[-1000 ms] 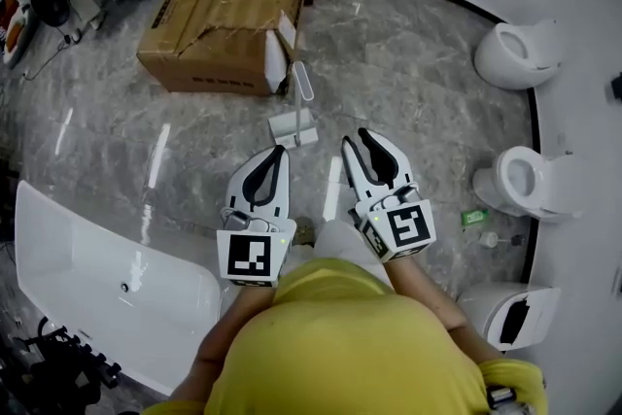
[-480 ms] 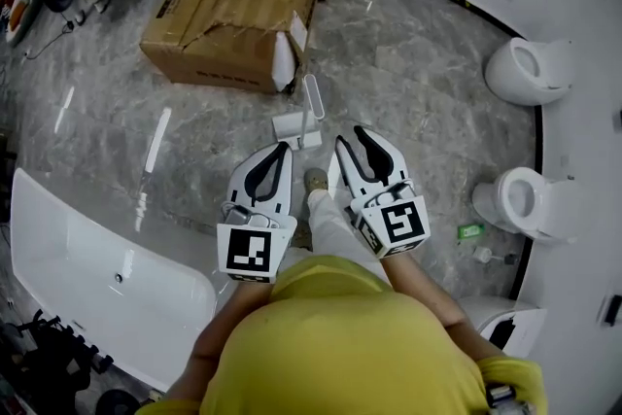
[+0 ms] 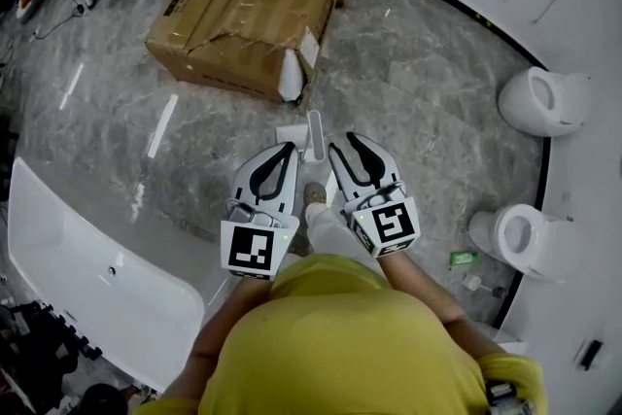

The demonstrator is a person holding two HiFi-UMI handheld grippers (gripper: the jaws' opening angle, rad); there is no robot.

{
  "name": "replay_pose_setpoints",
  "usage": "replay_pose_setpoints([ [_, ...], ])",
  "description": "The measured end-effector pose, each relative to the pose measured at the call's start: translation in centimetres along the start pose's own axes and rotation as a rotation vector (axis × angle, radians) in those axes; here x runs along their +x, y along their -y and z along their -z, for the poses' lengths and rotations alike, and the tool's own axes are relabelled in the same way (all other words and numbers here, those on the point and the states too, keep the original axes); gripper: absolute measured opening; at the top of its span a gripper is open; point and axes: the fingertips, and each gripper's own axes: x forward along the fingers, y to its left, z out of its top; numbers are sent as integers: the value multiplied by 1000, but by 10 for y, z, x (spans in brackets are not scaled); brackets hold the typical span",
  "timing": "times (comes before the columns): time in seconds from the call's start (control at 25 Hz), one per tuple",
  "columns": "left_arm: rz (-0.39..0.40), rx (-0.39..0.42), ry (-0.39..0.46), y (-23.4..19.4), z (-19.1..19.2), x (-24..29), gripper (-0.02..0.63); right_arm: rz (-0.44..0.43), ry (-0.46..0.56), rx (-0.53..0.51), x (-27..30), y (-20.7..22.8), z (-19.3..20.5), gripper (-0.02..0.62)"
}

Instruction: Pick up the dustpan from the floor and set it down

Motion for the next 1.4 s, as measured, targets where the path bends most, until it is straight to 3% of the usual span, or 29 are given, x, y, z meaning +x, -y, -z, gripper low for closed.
replay_pose_setpoints([
  [0.36,-80,-12,-40,-30,6,59,2,-124,-68,-25,55,43,25,142],
  [0.84,-144,-5,-99,-53,28,82,2,-224,-149,12,83,56,60,143],
  [1.16,-105,-9,-122,-64,36,92,2,-292,-244,125,93,49,87,144],
  [1.4,-35,-19,-174,-66,45,101,2,-326,-346,338,97,43,116,146],
])
